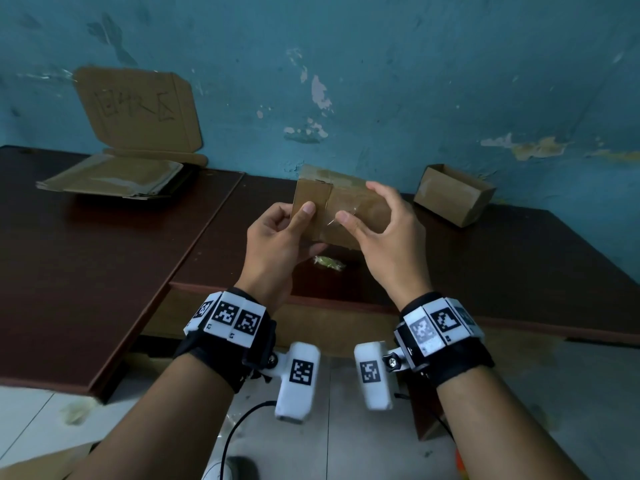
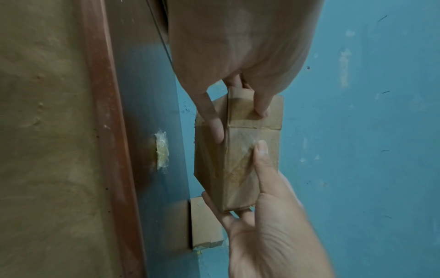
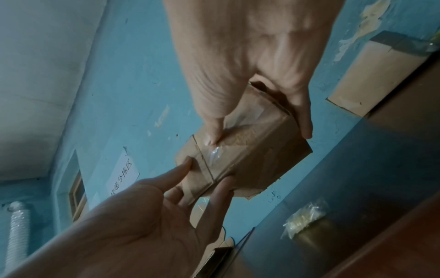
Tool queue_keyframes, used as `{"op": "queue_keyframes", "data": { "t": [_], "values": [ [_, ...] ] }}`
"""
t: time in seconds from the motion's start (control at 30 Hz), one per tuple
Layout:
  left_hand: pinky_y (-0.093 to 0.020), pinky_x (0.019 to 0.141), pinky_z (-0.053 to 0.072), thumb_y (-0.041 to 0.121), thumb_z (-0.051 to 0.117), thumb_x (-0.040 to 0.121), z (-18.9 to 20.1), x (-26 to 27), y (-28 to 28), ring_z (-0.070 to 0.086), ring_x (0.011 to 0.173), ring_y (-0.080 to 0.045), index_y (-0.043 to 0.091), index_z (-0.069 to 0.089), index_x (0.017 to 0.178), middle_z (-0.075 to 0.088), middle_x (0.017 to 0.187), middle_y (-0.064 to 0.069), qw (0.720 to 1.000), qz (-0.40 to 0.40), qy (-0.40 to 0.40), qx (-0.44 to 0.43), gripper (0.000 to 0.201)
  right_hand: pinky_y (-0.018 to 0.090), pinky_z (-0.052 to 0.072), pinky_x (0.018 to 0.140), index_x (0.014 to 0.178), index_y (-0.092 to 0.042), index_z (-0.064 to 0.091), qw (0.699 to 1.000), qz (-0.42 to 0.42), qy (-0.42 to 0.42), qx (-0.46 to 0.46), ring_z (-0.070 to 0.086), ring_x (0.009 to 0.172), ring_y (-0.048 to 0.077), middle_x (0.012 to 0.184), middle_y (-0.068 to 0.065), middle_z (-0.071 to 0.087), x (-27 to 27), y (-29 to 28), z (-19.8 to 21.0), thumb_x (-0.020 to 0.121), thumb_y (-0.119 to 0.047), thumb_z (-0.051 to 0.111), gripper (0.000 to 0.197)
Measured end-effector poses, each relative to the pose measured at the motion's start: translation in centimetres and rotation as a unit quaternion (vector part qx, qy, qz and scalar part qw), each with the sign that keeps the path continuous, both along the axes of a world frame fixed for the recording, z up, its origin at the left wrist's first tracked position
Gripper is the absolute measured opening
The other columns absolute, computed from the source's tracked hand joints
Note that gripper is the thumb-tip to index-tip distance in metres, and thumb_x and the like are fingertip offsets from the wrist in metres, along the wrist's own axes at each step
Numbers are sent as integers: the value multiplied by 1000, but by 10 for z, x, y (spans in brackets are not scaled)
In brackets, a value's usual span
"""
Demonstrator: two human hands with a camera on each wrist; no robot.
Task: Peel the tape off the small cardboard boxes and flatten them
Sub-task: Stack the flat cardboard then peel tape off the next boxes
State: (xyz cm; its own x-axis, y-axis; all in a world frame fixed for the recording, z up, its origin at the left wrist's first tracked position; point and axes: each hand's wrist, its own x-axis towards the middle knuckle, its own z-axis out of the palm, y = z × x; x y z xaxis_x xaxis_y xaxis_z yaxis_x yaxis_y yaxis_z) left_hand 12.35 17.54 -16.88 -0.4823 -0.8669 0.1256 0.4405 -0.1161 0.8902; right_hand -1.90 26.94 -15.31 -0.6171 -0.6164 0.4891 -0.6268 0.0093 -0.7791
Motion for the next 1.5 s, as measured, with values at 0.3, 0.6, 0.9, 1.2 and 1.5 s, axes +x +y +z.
{"op": "queue_keyframes", "data": {
  "t": [0.3, 0.6, 0.9, 1.2, 1.5],
  "values": [
    [-39, 79, 68, 22, 70, 106, -2, -1, -3, 78, 95, -31, 10, 65, 93, 79, 96, -9, 1000, 13, -1, 19, 18, 38, 50, 121, 154, -31, 62, 999, 28, 1, 32, 60, 142, 11, 152, -6, 66, -8, 1, 5, 91, -32, 90, 69],
    [-38, 78, 68, 24, 70, 106, -1, -2, -2, 78, 96, -30, 11, 65, 95, 78, 99, -12, 1000, 22, -7, 11, 17, 38, 52, 119, 153, -32, 63, 1000, 15, -4, 20, 61, 140, 9, 150, -7, 68, -3, 3, 4, 87, -47, 91, 73],
    [-33, 72, 68, 24, 69, 106, -1, -2, -4, 77, 94, -27, 14, 63, 88, 77, 91, -4, 999, 31, -3, 18, 21, 37, 50, 122, 158, -32, 58, 997, 48, 2, 58, 60, 143, 11, 154, -6, 65, -8, 3, 8, 97, -25, 85, 67],
    [-32, 70, 66, 24, 69, 106, -1, -3, -3, 78, 91, -23, 12, 62, 91, 77, 97, -8, 999, 37, -10, -2, 20, 39, 56, 114, 153, -30, 63, 999, 8, 0, 37, 67, 132, 11, 144, -4, 72, -5, 1, 3, 87, -39, 93, 73],
    [-37, 75, 69, 23, 70, 106, -3, -2, -7, 76, 94, -28, 12, 63, 90, 75, 92, -6, 999, 43, -10, 4, 21, 44, 47, 124, 163, -32, 51, 995, 50, -2, 89, 56, 148, 15, 159, -4, 61, -10, 4, 4, 98, -34, 82, 72]
  ]
}}
